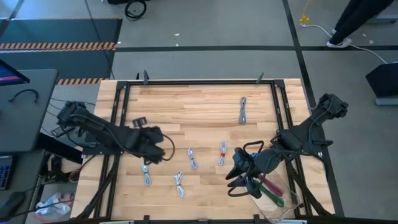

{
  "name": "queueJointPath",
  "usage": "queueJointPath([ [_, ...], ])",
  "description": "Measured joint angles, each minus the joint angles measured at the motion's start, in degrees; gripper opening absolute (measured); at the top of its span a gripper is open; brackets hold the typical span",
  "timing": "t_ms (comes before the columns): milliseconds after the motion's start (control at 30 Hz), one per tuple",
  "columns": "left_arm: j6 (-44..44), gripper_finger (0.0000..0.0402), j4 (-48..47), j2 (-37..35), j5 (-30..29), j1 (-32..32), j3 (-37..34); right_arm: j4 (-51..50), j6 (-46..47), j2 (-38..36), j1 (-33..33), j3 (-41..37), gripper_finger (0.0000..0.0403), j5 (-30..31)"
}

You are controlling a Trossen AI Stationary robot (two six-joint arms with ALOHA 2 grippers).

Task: Pick and place USB-C Cables
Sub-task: Put the top white charger cable into the transparent bin

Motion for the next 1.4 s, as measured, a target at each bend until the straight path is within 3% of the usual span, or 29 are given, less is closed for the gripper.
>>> queueJointPath([
  [133, 7.8, 0.0121, 10.1, 0.5, 3.3, 2.1, -3.7, 1.6, -0.7, 0.0, 0.0, 0.0, 0.0141, -0.1],
  [433, 10.9, 0.0121, 15.7, 0.5, 7.2, 8.1, -19.7, 6.9, -4.2, 0.0, 1.0, 0.0, 0.0141, -2.4],
  [633, 18.1, 0.0121, 28.5, 0.5, 10.9, 13.8, -27.5, 7.0, -5.1, 0.0, 1.0, 0.0, 0.0141, -2.4],
  [800, 25.7, 0.0121, 32.0, 0.5, 11.1, 18.5, -28.9, 7.1, -5.0, 0.0, 1.0, 0.0, 0.0141, -2.4],
  [967, 31.9, 0.0121, 32.0, 0.5, 16.2, 22.7, -28.9, 7.2, -5.0, 0.0, 1.0, 0.0, 0.0141, -2.1],
  [1400, 39.4, 0.0121, 32.6, 0.5, 19.3, 28.6, -29.0, 9.8, -5.1, 0.0, 1.0, 0.0, 0.0141, -2.0],
])
